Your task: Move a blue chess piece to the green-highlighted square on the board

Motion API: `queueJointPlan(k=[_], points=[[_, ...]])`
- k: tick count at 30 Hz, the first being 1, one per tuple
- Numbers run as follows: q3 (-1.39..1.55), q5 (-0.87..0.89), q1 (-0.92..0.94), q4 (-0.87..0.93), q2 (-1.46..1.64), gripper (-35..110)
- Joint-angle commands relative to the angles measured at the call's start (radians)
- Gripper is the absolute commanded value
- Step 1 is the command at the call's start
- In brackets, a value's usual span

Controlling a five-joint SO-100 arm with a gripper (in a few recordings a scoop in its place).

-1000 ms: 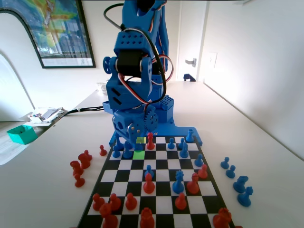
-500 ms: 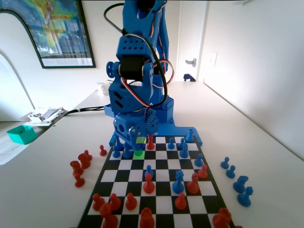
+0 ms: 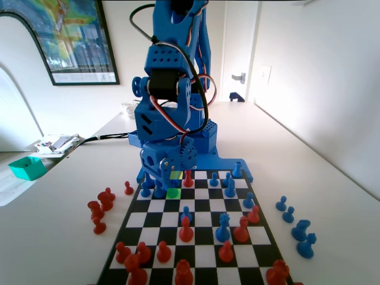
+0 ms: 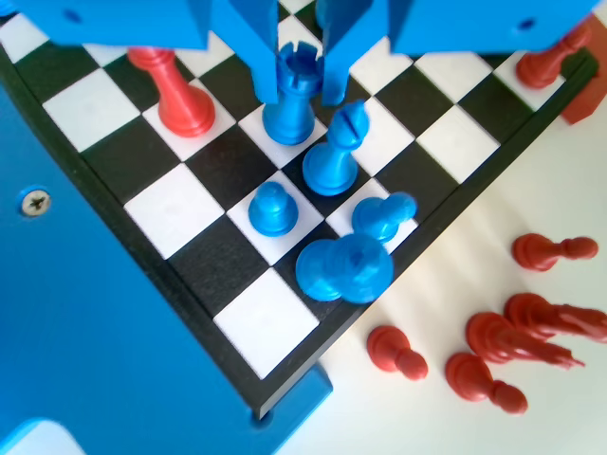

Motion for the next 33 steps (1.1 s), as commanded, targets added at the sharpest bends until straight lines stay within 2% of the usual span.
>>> queueJointPlan(k=[1, 5, 11, 22, 28, 33], points=[[-0.011, -0.026, 0.017, 0.011, 0.026, 11], [-0.046, -0.06, 0.028, 0.064, 0.028, 12], [-0.209, -0.133, 0.041, 0.35, 0.031, 11], [-0.509, -0.163, 0.063, 0.696, 0.077, 9], [-0.561, -0.046, 0.064, 0.764, 0.19, 3], [-0.65, 0.091, 0.064, 0.89, 0.268, 1]])
